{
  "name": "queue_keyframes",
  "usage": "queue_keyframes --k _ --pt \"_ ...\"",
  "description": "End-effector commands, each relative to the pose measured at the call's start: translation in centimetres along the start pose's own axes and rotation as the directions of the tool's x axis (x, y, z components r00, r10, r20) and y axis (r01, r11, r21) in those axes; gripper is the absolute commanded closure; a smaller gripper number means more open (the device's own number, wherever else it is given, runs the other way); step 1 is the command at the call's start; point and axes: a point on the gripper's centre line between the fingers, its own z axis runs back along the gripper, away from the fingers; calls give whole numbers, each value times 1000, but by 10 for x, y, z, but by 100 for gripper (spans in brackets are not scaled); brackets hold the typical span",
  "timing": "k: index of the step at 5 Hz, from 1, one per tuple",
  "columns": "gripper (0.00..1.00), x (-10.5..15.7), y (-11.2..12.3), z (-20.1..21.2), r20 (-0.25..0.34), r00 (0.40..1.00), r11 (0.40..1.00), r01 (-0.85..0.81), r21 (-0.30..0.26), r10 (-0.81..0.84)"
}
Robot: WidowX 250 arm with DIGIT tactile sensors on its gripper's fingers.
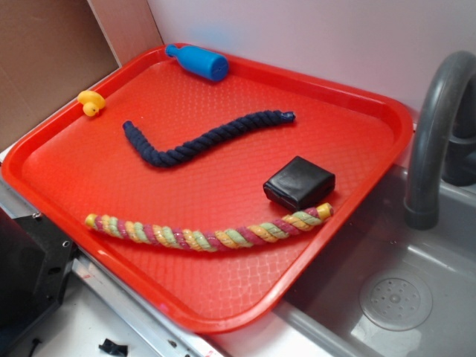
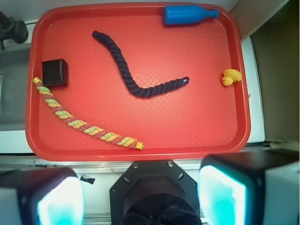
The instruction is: Grab the multicolored rope.
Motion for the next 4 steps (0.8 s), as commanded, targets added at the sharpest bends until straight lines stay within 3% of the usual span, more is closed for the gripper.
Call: queue_keyframes --k 1,2,3,4 --pt "0 0 0 0 0 1000 1000 0 0 0" --pt "0 7 -9 -5 13 998 997 62 39 -62" --pt "0 21 -36 -25 44 962 959 263 108 -268" --pt "0 28 -61 -49 34 915 914 399 77 -403"
